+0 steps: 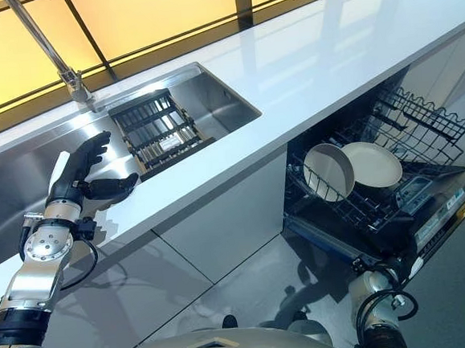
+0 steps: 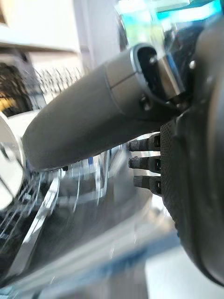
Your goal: Pick up plates and place into dishwasher.
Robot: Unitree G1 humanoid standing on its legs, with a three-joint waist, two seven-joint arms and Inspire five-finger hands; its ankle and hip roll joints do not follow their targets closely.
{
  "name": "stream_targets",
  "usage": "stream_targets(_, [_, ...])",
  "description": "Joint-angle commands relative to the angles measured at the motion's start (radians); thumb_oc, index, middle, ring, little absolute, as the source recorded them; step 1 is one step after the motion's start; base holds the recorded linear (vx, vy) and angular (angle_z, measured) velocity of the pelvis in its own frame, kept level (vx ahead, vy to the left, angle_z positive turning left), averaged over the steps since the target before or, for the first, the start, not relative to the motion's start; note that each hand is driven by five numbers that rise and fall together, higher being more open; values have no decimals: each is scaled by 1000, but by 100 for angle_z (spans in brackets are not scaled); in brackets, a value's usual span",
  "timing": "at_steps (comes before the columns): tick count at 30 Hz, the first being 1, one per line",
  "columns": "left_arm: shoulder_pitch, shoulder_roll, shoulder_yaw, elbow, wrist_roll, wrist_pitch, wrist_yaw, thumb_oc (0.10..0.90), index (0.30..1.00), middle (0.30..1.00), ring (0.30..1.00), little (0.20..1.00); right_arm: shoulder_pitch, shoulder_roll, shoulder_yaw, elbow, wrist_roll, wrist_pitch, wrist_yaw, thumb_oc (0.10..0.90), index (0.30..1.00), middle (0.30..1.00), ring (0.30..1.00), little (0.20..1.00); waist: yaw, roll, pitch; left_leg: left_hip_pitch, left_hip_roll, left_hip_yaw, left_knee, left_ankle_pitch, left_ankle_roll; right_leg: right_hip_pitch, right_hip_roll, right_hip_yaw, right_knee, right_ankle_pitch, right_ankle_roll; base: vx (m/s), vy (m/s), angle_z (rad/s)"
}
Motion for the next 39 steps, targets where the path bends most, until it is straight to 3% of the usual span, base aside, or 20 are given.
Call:
stream_targets(1, [-144,92,-21,-12,-17,-32,30,800,900,900,900,900,-115,-20,15,-32,10,-151,93,800,900,900,900,900,33,14,-24,5,-65,45,10,-121,28,-16,28,-39,35,-90,27,34,-7,11])
stream_targets(11, [-127,84,-39,-36,-22,-15,32,800,900,900,900,900,-162,-35,105,15,-75,-181,247,800,900,900,900,900,74,35,-11,-8,-76,3,11,-109,22,-16,12,-78,41,-94,22,34,25,12])
stream_targets(21, [-105,50,-56,-46,-23,-20,43,800,900,900,900,900,-239,-72,175,-97,-286,-228,167,800,900,900,900,900,108,48,14,-19,-87,-27,16,-101,25,-17,-3,-110,50,-97,17,37,50,7])
stream_targets(23, [-102,49,-57,-43,-25,-24,44,800,900,900,900,900,-245,-75,185,-118,-280,-223,191,800,900,900,900,900,111,48,15,-18,-88,-29,16,-101,26,-16,-4,-113,52,-98,16,46,45,5])
stream_targets(33, [-122,44,-79,-9,-31,-41,24,800,900,900,900,900,-372,-93,261,-185,-84,-169,542,800,900,900,900,900,152,33,19,-12,-100,-53,31,-103,30,1,-15,-144,56,-98,13,73,30,9])
stream_targets(39, [-126,52,-83,4,-34,-47,19,800,900,900,900,900,-445,-96,280,-194,-59,-147,585,800,900,900,900,900,176,23,19,-11,-104,-66,36,-106,32,11,-13,-155,40,-90,13,66,-6,9])
